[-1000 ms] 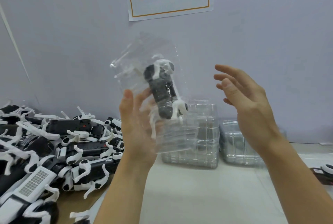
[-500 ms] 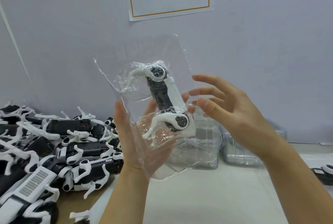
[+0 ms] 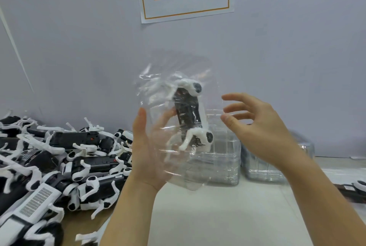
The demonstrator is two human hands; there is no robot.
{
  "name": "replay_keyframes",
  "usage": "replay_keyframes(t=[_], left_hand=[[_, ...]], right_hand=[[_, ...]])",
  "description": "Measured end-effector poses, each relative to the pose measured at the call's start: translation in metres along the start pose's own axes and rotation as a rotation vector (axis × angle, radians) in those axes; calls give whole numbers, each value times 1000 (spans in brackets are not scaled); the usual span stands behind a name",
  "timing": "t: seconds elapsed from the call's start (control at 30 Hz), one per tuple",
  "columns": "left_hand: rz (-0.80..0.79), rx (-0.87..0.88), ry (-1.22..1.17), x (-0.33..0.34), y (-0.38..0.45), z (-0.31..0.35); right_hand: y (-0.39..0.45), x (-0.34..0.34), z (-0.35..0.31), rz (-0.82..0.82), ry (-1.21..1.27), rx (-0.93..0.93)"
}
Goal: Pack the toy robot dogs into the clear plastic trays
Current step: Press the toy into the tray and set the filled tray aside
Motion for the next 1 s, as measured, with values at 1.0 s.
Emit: replay_keyframes(t=[1.0], left_hand=[[192, 396, 1842, 41, 3, -8]], right_hand=[[-5, 10, 20, 152, 52, 79]])
Point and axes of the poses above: each hand's wrist, its own y-axis towards the middle knuckle, its own x-axis out of the palm, z = x × y, the point moved 5 cm from there along y, towards the middle knuckle, and after that the axes turned 5 degrees about -x, right-handed, at the moved point
